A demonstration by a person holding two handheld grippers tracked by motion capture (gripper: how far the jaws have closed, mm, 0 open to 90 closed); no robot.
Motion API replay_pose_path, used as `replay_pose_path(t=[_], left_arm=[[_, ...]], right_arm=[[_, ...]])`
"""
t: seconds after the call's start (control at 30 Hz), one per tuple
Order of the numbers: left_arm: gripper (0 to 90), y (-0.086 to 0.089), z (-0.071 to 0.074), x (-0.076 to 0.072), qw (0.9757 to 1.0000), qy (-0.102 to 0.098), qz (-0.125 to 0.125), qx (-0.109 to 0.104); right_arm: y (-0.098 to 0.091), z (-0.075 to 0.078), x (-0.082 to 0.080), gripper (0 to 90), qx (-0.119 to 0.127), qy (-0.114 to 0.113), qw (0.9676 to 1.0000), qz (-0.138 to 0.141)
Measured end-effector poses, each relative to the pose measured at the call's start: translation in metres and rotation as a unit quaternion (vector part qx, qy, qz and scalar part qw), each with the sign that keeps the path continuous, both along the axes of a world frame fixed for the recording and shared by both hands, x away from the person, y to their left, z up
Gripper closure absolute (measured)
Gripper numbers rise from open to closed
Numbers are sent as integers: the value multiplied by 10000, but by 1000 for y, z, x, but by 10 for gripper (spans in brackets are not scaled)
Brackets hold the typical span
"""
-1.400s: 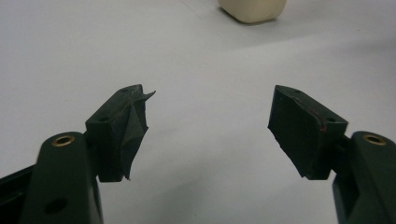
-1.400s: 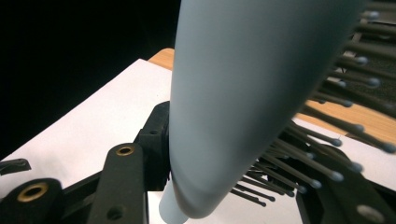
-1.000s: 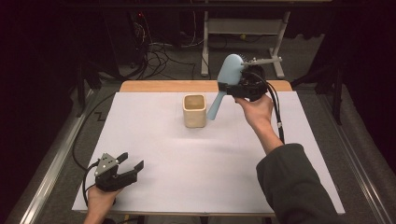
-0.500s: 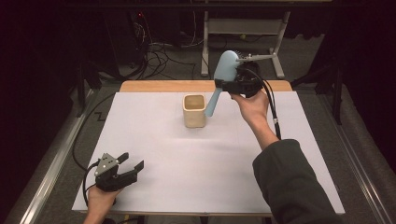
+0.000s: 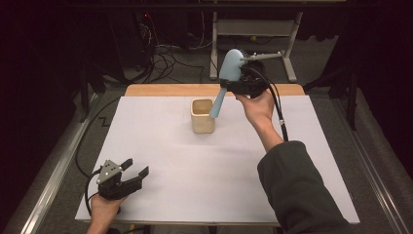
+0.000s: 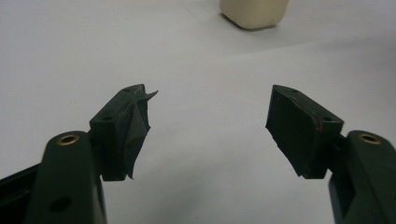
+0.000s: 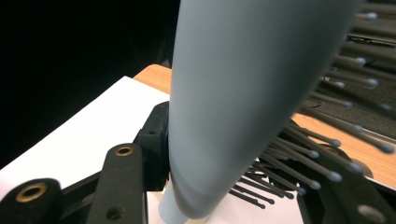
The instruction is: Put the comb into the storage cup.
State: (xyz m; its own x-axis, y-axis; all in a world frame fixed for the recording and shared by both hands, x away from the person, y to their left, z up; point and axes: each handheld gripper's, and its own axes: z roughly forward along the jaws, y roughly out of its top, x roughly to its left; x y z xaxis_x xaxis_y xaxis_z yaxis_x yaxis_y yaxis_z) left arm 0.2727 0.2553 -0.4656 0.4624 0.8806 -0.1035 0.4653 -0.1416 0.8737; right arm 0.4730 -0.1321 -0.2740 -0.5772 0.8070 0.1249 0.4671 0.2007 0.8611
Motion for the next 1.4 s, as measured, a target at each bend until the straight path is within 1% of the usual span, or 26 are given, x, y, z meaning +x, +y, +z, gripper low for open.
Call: replay_pose_path(t=[0.13,0.27,0.5,0.6,0.7,0.93,1.03,1.23,1.33,1.4], left_arm=[[304,0,0,0,10000,6,-14,4],[304,0,0,0,10000,14,-8,-5],[302,-2,0,0,9999,17,-53,139],[302,-2,0,0,9999,-2,-41,145],[302,-2,0,0,9999,-9,-44,131],[301,-2,0,1,9999,6,-80,140],[301,-3,-1,1,9997,9,-74,226],[301,-2,-1,2,9997,25,-95,206],[301,-3,-1,2,9998,38,-100,194],[301,-3,-1,2,9997,60,-105,192]], right_arm=[[5,-1,3,518,-50,7,10000,6],[8,-1,6,518,-21,-4,10000,-7],[15,3,10,517,-14,-31,10000,-32],[20,1,11,517,-104,-22,9999,-86],[24,0,14,517,-131,5,9999,-94],[35,-1,17,517,-192,-20,9998,-109],[38,-3,19,517,-241,-25,9996,-114],[40,-7,23,516,-202,21,9997,-147],[42,-9,24,517,-210,-26,9997,-140],[41,-10,26,517,-215,13,9996,-168]])
